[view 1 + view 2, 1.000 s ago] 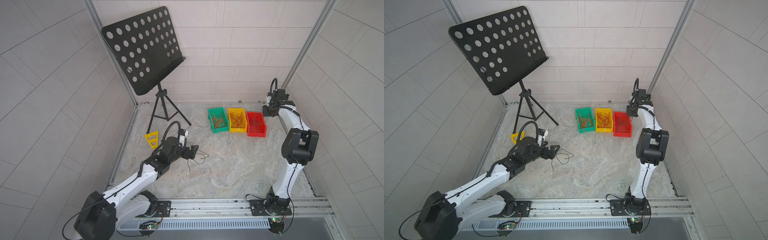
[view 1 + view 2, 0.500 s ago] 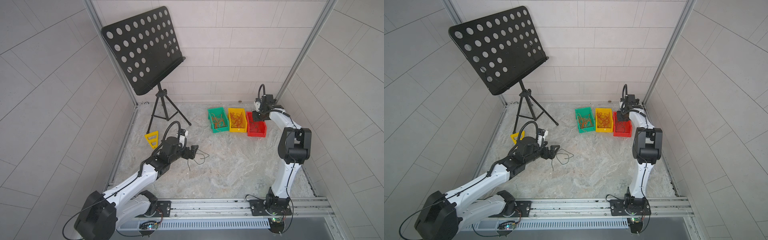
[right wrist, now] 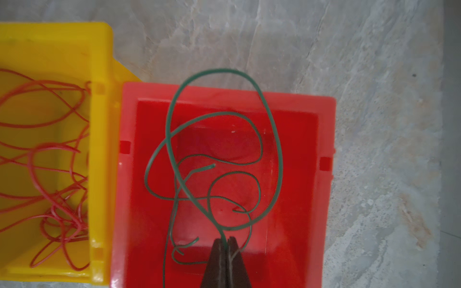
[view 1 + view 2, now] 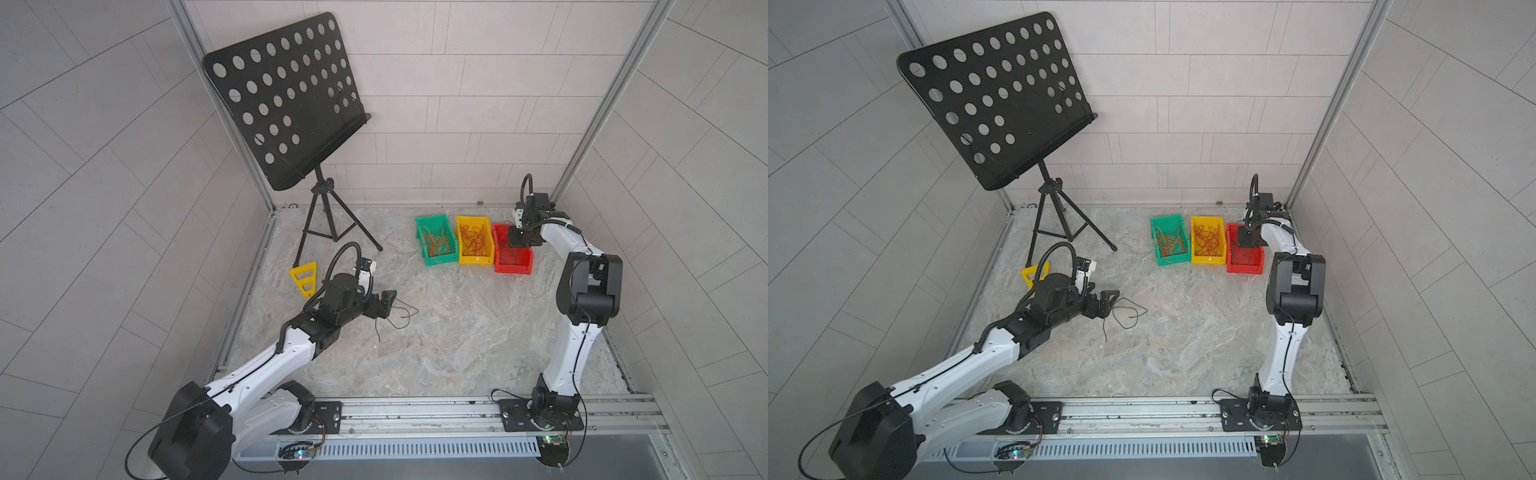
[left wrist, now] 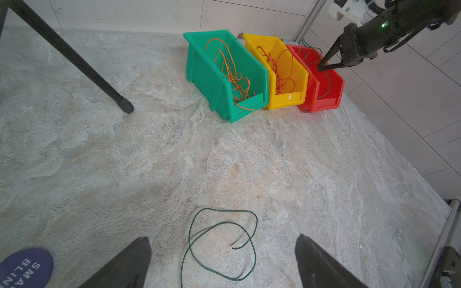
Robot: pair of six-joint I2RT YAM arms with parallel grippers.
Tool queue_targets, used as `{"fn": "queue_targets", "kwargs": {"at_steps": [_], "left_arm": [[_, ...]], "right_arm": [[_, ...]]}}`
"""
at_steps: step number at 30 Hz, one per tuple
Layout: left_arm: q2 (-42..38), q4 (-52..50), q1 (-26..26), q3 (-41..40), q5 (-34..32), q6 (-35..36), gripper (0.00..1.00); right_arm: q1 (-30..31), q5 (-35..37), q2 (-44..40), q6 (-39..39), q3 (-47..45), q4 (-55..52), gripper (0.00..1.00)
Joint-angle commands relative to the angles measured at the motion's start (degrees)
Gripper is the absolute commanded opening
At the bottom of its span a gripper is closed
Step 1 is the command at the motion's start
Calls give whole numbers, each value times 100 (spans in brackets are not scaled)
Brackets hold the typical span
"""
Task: Untangle and sort cables by color
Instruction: Place the cable in the bin.
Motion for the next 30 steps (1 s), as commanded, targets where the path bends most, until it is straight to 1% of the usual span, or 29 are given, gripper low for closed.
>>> {"fn": "queue_targets", "kwargs": {"at_steps": [1,8,11,14,16,22,25,28,30], "left_arm": [[10,30,40,185,-58,133,97],[-20,-27,44,201,-75,124,97],[-52,-51,49,198,-100,98,98],[-69,-104,59,198,-153,76,98],[-66,-231,67,241,-237,45,98],[13,-793,210,334,-509,-223,98],[88,-1075,287,352,-545,-335,98],[209,-1287,287,348,-611,-348,98],[321,-1352,287,345,-576,-338,97]], "right_arm": [[14,86,201,45,80,-262,0],[14,194,565,18,474,-631,0],[19,100,362,20,378,-627,12],[24,7,-58,53,135,-458,26],[27,33,-331,87,28,-471,32],[28,153,-1059,186,-304,-571,46],[31,209,-1427,230,-484,-634,49],[30,82,-2000,320,-811,-477,52],[37,-222,-2485,451,-1159,-226,54]]}}
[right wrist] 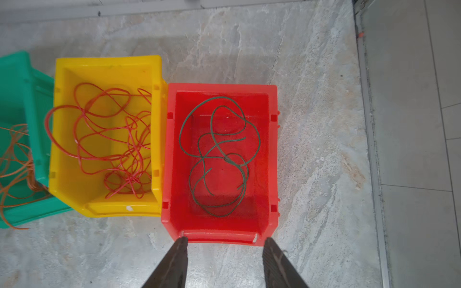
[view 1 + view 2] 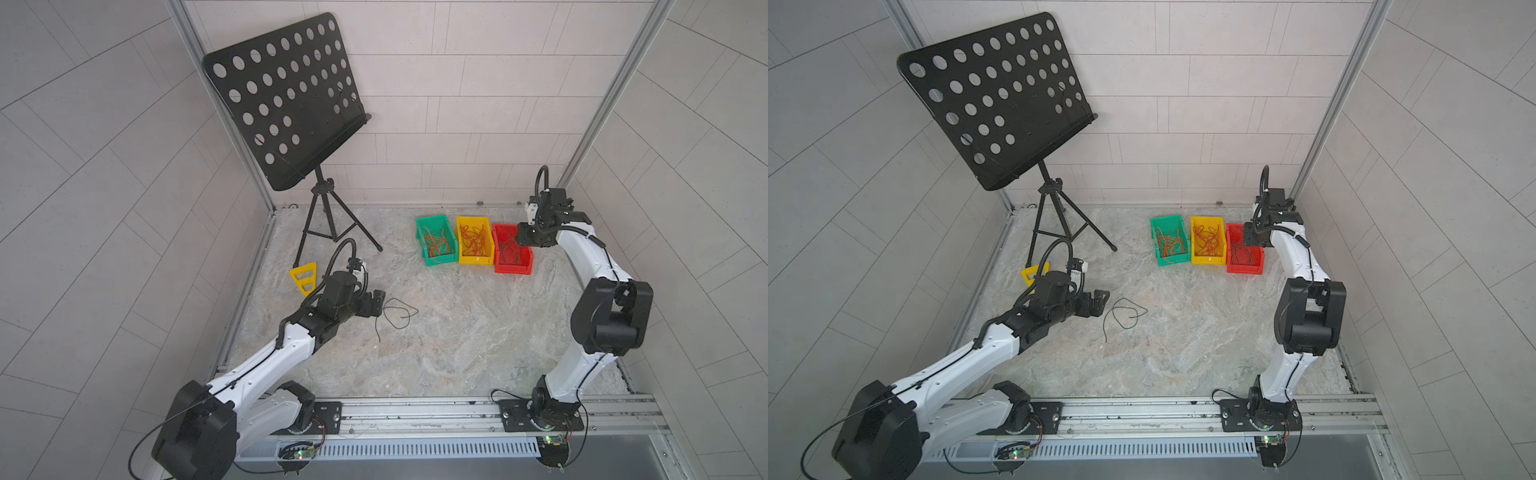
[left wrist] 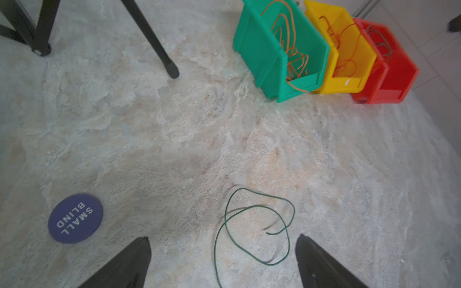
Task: Untangle and sort cables by color
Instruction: Place the cable in the bin, then pick up the cable at the center of the board.
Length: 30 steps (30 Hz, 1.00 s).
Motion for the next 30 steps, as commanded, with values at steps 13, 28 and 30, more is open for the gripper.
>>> {"fn": "queue_targets", "kwargs": {"at_steps": [13,28,30], "left_arm": [[2095,-602,-316,979,-85,-13,80],[3443,-958,-726,1538,-540,233,38],[3475,-949,-739,1520,-560,257,28]], "right_arm": [[1205,-1778,-3372,1463,-3106,2546,71],[1203,-1295,-4097,1100,-3157,1938,75],[1201,-1260,-4133,1074,-3157,1906,76]]}}
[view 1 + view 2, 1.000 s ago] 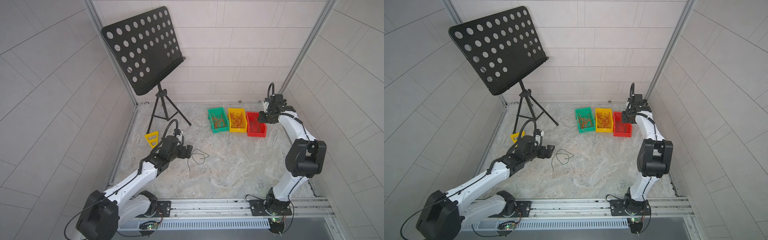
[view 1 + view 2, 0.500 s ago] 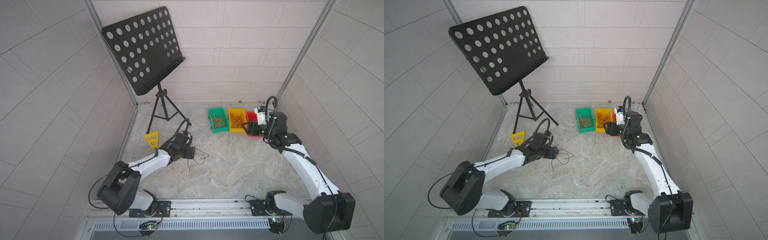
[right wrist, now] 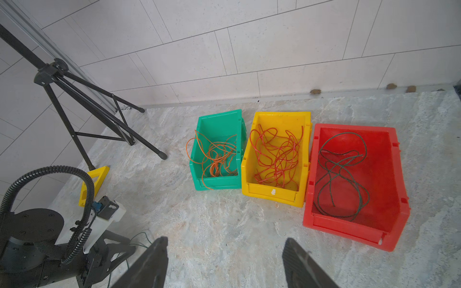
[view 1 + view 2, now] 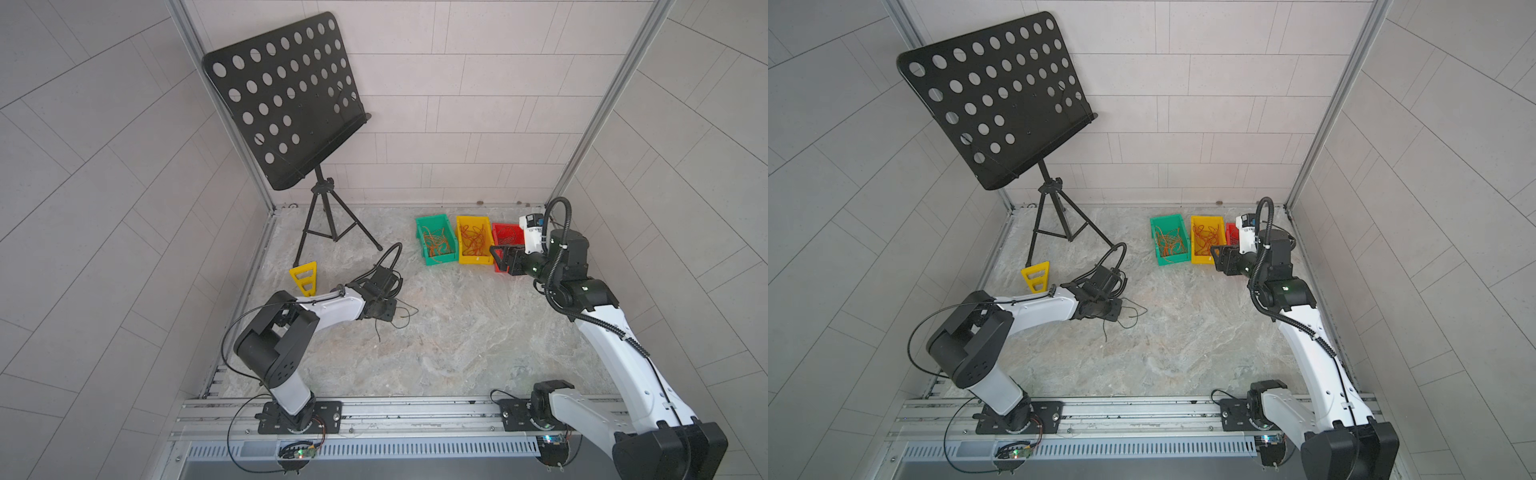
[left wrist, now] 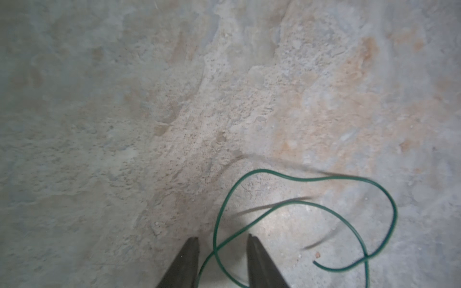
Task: Untangle and sort cables by color
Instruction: Pick up the cable at the center of the board.
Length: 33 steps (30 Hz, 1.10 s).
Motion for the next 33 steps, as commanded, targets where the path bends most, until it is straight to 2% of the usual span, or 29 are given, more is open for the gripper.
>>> {"fn": "queue_targets", "kwargs": {"at_steps": [1,3,5,12,15,20,24,33], "left_arm": [[128,-222,-48,1,-139,122,24],[32,-149,-51,-51,-115,157,15],[-150,-44,-53,-109,-50,215,11],[-1267,347,-47,-327,110,547,8],[-1679,491,-49,-356,257,739,7],[-2206,761,-52,-360,575,902,5],[-2646,1151,-62,-492,834,924,5],[-3083,1717,-62,-806,976,955,4]], "right_arm": [[3,125,-129,-105,-4,-105,77],[-4,92,-155,-93,-16,-124,79],[-8,-123,-159,-74,-37,-133,81],[2,-1906,-46,552,-215,299,84],[202,-2352,107,693,-387,582,84],[1089,-2546,615,426,-513,807,84],[1611,-2450,1204,719,-564,1258,83],[2356,-2433,1922,1180,-327,1693,69]]}}
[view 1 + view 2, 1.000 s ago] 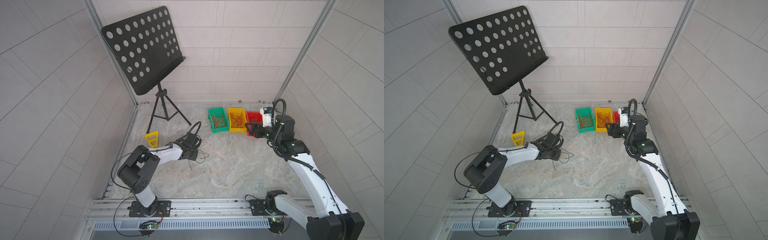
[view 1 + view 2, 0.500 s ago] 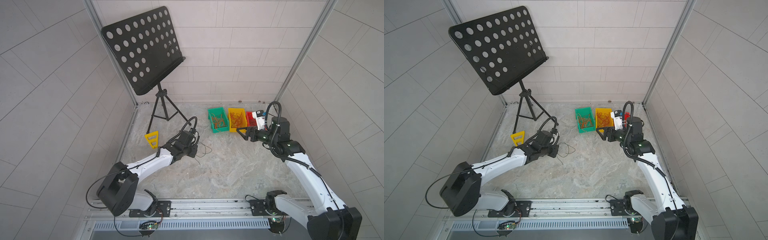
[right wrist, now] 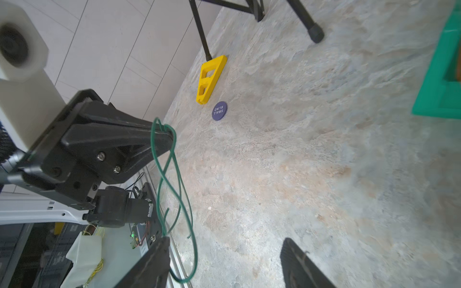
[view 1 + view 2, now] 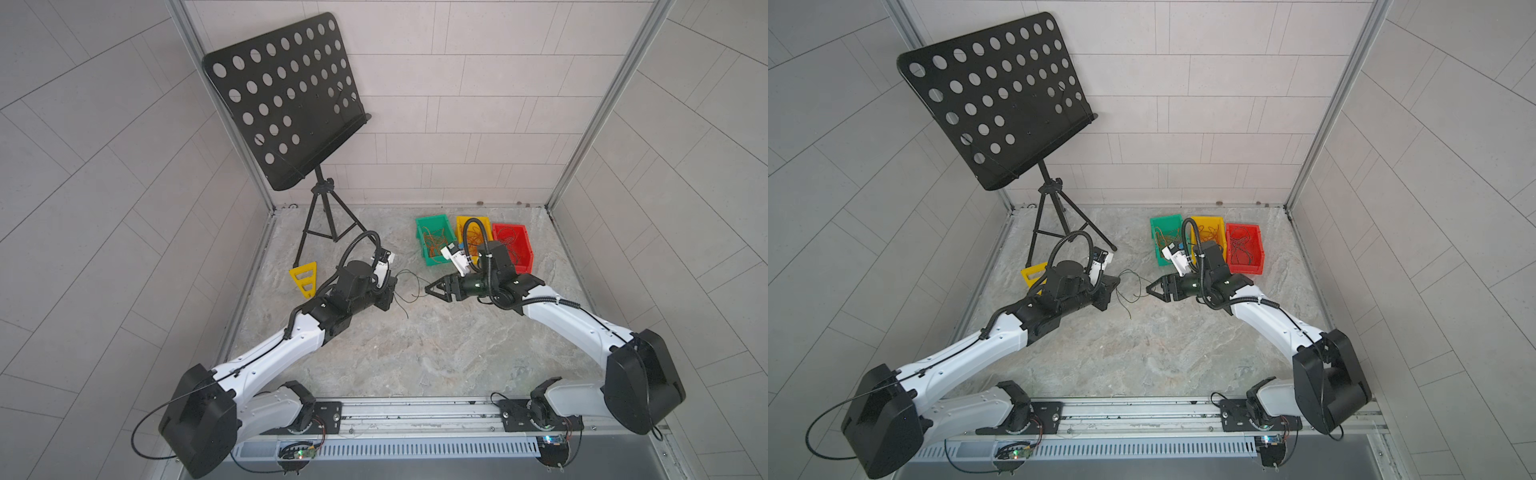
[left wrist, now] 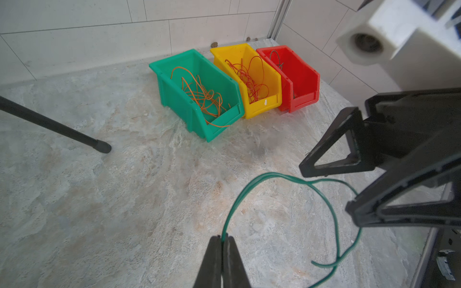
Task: Untangle and sort cables by color
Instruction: Pick up the cable at the center of the board, then place the cable in the bin.
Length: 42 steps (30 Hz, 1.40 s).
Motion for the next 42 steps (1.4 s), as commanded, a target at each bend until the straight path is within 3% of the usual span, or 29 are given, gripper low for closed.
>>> {"fn": "queue_targets", "kwargs": {"at_steps": [1,9,12,15,17,19,23,26,29,34,38,42], "left_arm": [[-105,300,-29,-93,96,158,4],[-104,303,-31,-102,83,148,4],[-109,323,-30,-112,104,148,4],[-131,325,-29,-119,160,138,4],[-194,329,-30,-120,278,74,5],[-313,370,-29,-123,470,-9,16],[-740,663,-26,-208,666,-273,66],[-1182,814,-21,-284,593,-486,83],[-1619,769,-14,-342,466,-529,90],[-2063,216,-18,-462,-20,-317,92],[-2399,-33,-19,-671,-345,-207,93],[-2447,-20,-18,-895,-511,-180,93]], "right_arm": [[185,-70,35,219,205,356,67],[432,-257,220,565,296,613,56],[452,-196,263,645,351,639,37],[451,-72,250,582,440,447,11],[412,57,171,345,559,70,0],[332,279,21,41,676,-396,0],[29,810,-349,-510,860,-1198,0],[-383,1255,-616,-765,968,-1644,0],[-1022,1818,-889,-1138,1244,-2173,0],[-2294,2812,-1051,-1691,1817,-2702,0],[-3108,2864,-621,-1821,2267,-2692,0],[-3454,2861,92,-1825,2625,-2545,0]]}}
